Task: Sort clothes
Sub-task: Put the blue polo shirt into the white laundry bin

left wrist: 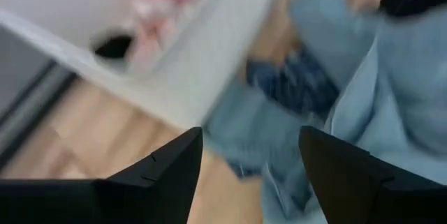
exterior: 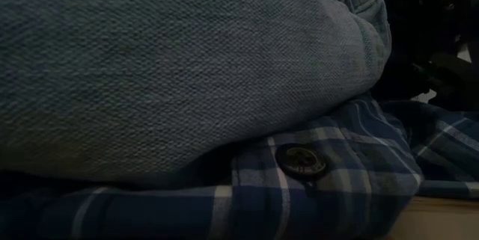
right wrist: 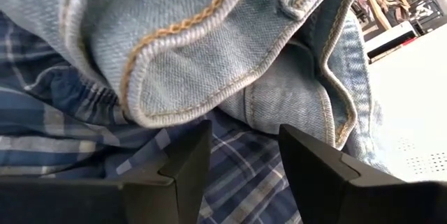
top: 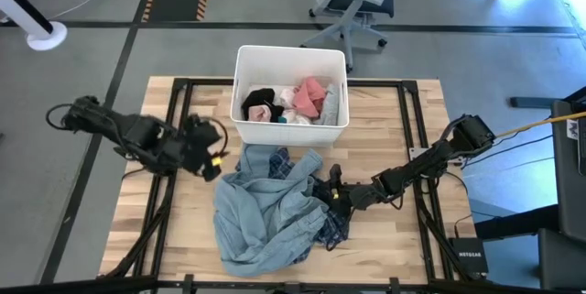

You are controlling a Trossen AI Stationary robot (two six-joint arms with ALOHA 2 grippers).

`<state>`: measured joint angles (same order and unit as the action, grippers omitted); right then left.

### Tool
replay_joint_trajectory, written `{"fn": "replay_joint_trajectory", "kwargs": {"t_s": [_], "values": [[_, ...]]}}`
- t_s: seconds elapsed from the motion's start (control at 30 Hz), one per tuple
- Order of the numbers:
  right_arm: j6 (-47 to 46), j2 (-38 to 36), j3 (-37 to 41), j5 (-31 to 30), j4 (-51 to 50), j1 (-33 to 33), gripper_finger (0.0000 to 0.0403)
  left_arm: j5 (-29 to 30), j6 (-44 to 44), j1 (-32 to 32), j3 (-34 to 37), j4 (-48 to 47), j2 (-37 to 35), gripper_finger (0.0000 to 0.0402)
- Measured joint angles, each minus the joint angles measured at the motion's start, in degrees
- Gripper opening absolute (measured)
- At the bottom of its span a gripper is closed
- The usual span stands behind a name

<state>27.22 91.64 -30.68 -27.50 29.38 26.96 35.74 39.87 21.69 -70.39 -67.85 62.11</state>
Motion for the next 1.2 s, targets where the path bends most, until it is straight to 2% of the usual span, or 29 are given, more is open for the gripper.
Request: {"fn": "replay_joint_trajectory", "kwargs": {"t_s": [0.13,0.27,0.4,0.53,0.67,0.83,0.93,1.07,1.2], "values": [[0.2,0.0,0.0,-0.4,0.4,0.0,0.0186,-1.4,8.2,4.2,10.9,4.1,-0.2,0.0233],[1.2,0.0,0.0,-1.7,0.8,-0.1,0.0186,-0.9,10.3,6.3,23.2,17.2,-0.1,0.0233],[1.6,0.0,0.0,-3.4,0.9,-0.3,0.0186,-4.2,6.4,6.0,33.6,34.2,1.0,0.0233],[1.8,0.0,0.0,-2.5,0.6,-0.3,0.0186,-7.4,-0.7,6.0,39.9,54.3,5.2,0.0233],[2.6,-2.9,-0.2,1.3,-5.8,1.5,0.0186,-10.3,-4.4,6.0,41.9,68.1,12.4,0.0233],[-2.3,-10.9,-4.7,0.8,-24.9,3.7,0.0186,-11.4,-7.2,6.0,41.8,79.2,23.2,0.0233],[-2.6,-14.6,-8.5,-1.0,-30.0,4.0,0.0186,-11.2,-9.6,5.5,41.7,87.0,29.3,0.0233],[4.1,-15.5,-11.4,-3.9,-21.6,3.1,0.0186,-11.6,-11.7,4.9,41.5,98.7,36.2,0.0233],[12.7,-11.9,-12.2,-0.6,-8.9,0.2,0.0186,-13.4,-13.6,4.8,40.3,107.1,41.9,0.0233]]}}
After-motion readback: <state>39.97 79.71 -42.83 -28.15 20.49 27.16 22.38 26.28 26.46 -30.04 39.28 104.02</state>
